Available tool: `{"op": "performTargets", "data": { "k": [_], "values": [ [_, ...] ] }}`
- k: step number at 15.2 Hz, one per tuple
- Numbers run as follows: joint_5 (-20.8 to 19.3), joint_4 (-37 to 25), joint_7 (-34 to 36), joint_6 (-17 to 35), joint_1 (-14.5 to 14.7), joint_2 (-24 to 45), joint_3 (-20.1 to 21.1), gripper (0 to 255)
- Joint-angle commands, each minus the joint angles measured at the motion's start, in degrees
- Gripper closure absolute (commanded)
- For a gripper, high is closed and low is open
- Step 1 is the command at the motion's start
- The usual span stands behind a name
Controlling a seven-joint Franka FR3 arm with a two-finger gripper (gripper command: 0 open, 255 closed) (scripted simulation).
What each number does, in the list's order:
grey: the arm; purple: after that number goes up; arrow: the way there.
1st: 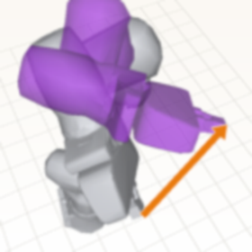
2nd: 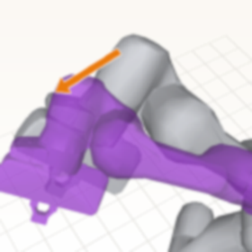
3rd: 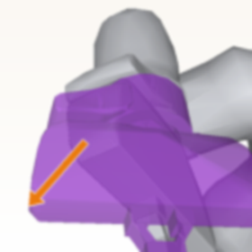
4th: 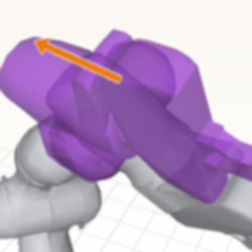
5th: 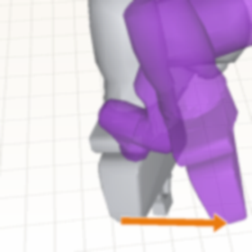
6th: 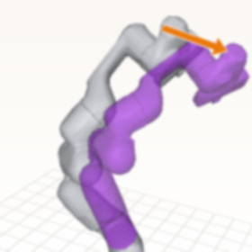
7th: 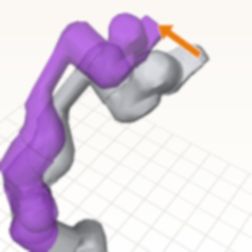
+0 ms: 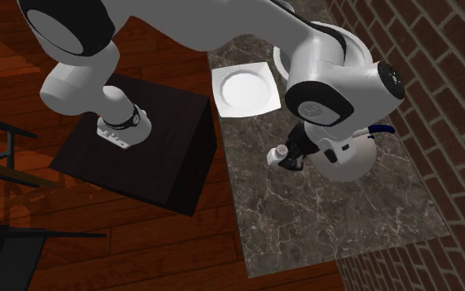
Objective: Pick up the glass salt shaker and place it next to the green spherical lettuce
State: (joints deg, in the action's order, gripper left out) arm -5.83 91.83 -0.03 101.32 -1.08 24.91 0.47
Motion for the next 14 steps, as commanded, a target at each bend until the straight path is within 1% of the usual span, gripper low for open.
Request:
{"op": "performTargets", "data": {
  "k": [1,14],
  "values": [
    [0.0,-0.9,-0.2,-1.4,0.0,-0.5,0.0,255],
    [0.2,-7.8,-1.0,-10.4,0.1,-2.6,0.0,255]
  ]
}}
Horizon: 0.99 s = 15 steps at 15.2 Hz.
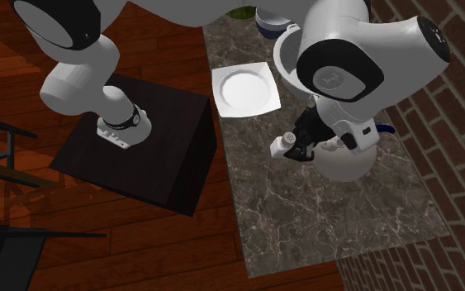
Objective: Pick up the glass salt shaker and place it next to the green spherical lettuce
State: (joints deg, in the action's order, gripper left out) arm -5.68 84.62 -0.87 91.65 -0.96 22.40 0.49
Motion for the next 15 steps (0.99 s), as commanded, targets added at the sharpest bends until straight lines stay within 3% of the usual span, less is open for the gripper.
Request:
{"op": "performTargets", "data": {
  "k": [1,15],
  "values": [
    [0.0,-1.3,-0.2,-1.5,0.0,-0.2,0.0,255],
    [0.0,-13.0,-1.1,-12.5,0.2,0.4,-0.1,255]
  ]
}}
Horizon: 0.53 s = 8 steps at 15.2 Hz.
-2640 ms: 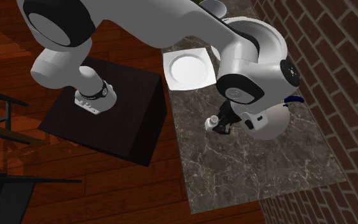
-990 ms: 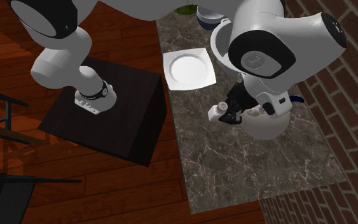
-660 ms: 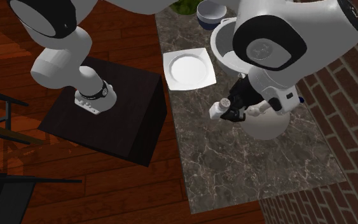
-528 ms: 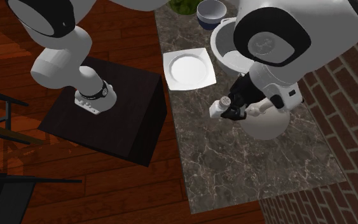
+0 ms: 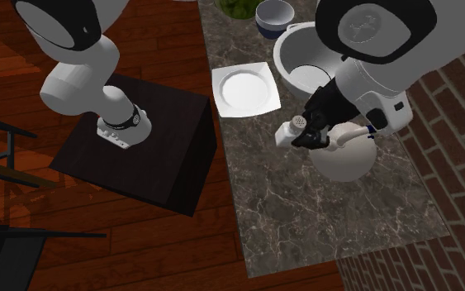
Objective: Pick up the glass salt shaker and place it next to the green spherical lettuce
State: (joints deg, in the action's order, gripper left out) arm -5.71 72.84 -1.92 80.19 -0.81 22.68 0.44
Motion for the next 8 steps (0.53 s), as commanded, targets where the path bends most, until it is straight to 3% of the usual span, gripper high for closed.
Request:
{"op": "performTargets", "data": {
  "k": [1,8],
  "values": [
    [0.0,-2.3,-0.1,-1.9,0.1,0.3,0.0,255],
    [-0.2,-11.0,-0.7,-8.5,0.2,2.4,-0.1,255]
  ]
}}
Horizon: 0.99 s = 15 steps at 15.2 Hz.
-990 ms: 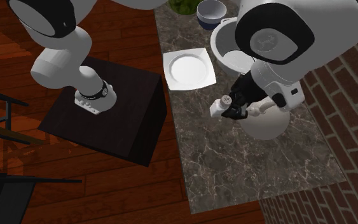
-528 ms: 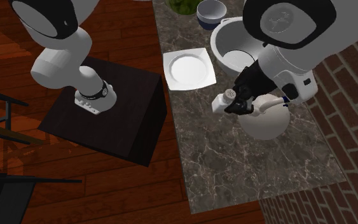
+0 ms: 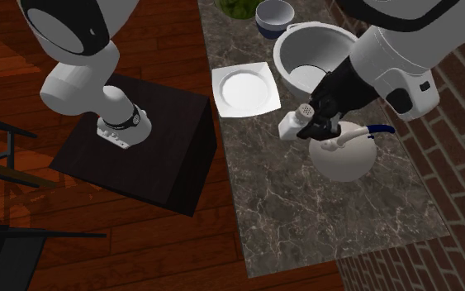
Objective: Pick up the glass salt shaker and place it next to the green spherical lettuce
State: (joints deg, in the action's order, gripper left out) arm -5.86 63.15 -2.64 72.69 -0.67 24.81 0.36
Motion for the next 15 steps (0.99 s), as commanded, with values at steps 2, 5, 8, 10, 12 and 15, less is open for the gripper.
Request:
{"op": "performTargets", "data": {
  "k": [2,5,8,10,12,15],
  "values": [
    [-0.1,-3.1,-0.1,-2.3,0.1,0.8,0.0,255],
    [0.6,2.9,3.6,-0.6,2.4,-3.1,1.1,255],
    [1.2,7.4,7.3,0.6,4.6,-6.1,2.4,255],
    [1.7,9.7,9.8,1.1,6.1,-7.7,3.2,255],
    [2.3,11.5,12.3,1.6,7.6,-9.1,4.1,255],
    [3.1,13.6,16.1,2.0,9.8,-10.5,5.6,255]
  ]
}}
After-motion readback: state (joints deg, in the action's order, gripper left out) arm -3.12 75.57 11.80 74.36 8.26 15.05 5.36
